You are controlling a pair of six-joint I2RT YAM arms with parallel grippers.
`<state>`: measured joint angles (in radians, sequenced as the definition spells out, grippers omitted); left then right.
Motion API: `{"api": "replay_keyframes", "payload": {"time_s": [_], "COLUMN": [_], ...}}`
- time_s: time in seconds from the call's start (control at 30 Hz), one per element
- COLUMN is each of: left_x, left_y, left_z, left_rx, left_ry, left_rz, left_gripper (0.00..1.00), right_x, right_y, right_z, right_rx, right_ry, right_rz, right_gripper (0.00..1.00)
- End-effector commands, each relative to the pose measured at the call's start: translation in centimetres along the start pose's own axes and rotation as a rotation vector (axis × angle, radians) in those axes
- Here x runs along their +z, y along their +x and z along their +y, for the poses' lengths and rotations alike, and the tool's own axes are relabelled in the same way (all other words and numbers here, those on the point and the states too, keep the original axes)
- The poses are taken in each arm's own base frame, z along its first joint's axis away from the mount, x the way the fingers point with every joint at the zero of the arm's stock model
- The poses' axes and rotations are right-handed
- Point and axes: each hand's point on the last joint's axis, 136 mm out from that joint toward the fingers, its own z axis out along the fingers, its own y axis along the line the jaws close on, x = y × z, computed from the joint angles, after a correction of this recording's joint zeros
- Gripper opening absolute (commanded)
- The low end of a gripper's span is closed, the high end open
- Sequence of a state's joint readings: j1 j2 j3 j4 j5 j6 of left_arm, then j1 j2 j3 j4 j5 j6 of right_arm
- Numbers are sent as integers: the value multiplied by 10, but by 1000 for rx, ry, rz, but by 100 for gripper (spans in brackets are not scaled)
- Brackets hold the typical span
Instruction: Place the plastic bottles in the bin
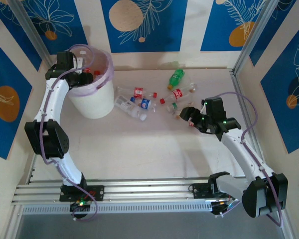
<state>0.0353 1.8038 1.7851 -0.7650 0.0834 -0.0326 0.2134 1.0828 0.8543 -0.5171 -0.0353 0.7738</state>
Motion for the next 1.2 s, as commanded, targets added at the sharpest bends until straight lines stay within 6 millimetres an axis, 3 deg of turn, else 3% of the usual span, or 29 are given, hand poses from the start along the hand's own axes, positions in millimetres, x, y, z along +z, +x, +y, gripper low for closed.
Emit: {"api": "replay_keyframes", "payload": {"time_s": [0.0, 0.3, 0.63, 0.9, 1.17], "left_x": [20, 11, -7, -76, -145], "left_y": [17, 10, -6, -56, -76], "left_z": [2, -1, -5, -26, -36], "left_rx": [6, 19, 29, 23, 21], "left_ry": [19, 27, 36, 108, 124], "left_rz": [66, 44, -4, -190, -354], "left_gripper": [73, 93, 98, 99, 100], "right_x": [-3, -3, -3, -19, -34], "right_y": [3, 3, 3, -12, -33], "right_z": [0, 0, -2, -17, -53], "right_rx": [-11, -13, -25, -171, -265], "right_ry": [-8, -6, 13, 227, 473], "right_rz": [13, 12, 17, -8, 65], "right_gripper": [83, 83, 83, 83, 86]}}
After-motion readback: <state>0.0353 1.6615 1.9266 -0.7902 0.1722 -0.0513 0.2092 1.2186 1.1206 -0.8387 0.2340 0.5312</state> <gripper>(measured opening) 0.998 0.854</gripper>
